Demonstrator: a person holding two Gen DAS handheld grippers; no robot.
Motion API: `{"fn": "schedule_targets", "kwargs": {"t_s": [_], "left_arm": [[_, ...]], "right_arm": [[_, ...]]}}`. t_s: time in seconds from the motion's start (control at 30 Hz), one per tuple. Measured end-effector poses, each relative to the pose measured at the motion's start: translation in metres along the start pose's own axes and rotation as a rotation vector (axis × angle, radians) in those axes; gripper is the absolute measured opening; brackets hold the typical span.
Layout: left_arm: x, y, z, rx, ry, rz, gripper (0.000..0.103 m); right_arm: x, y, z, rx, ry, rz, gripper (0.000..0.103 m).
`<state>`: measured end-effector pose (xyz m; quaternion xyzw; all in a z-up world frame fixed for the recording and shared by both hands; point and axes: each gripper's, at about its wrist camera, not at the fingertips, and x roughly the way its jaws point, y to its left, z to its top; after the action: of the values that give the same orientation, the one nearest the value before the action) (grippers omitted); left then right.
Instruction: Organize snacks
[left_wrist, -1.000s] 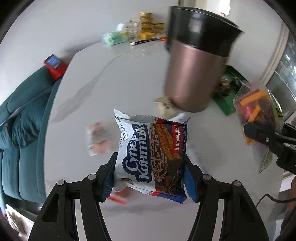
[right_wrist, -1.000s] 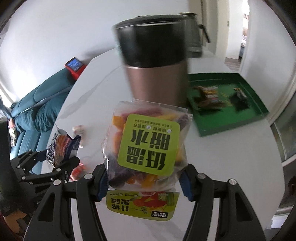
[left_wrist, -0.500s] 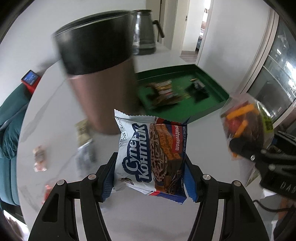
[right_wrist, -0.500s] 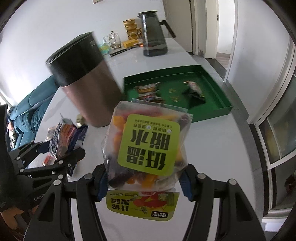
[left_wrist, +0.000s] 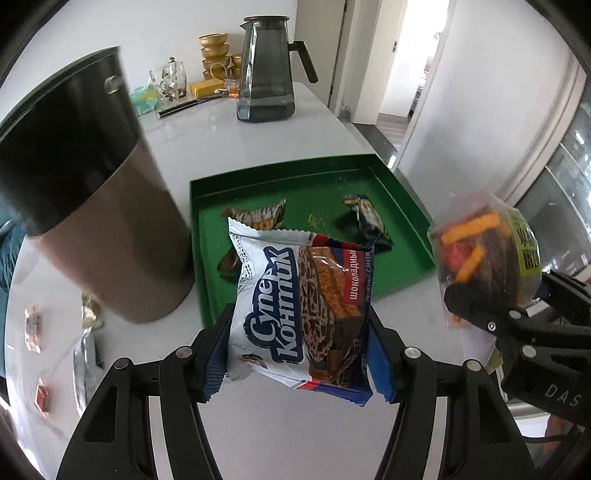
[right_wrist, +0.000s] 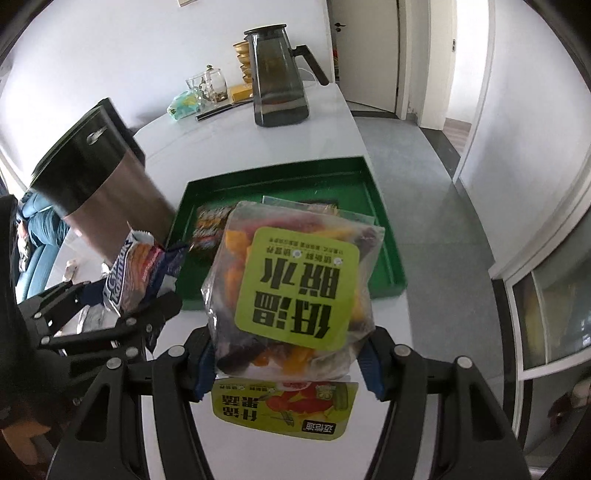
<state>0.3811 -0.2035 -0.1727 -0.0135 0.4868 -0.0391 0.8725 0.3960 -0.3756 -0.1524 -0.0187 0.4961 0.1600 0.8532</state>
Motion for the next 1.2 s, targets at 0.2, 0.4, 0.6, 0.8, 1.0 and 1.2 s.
{"fn": "schedule_targets", "kwargs": {"t_s": [0.2,0.4,0.6,0.8,1.0,1.2], "left_arm": [[0.035,-0.002,0.030,-0.030,0.019,0.014,0.058],[0.069,-0.001,0.043,-0.031,0.070,0.024,0.058],[0.101,-0.001,0.051,-0.030,0.116,0.019,0.058],[0.109,-0.003,0.054,0.013,0.102,0.070,0.058],[0.115,0.013,0.055,-0.006,0.114,0.094,0.058],[0.117,0.011,0.055,0.001,0.119,0.115,0.059]], "right_arm": [[0.029,-0.018,0.035,-0.018,0.037,0.018,0.077],[0.064,-0.025,0.057,-0.037,0.103,0.061,0.077],[0.096,-0.030,0.069,-0.057,0.155,0.067,0.077],[0.116,-0.032,0.072,-0.061,0.185,0.056,0.077],[0.129,-0.030,0.078,-0.088,0.212,0.037,0.077],[0.133,-0.033,0.080,-0.067,0.215,0.046,0.078]]}}
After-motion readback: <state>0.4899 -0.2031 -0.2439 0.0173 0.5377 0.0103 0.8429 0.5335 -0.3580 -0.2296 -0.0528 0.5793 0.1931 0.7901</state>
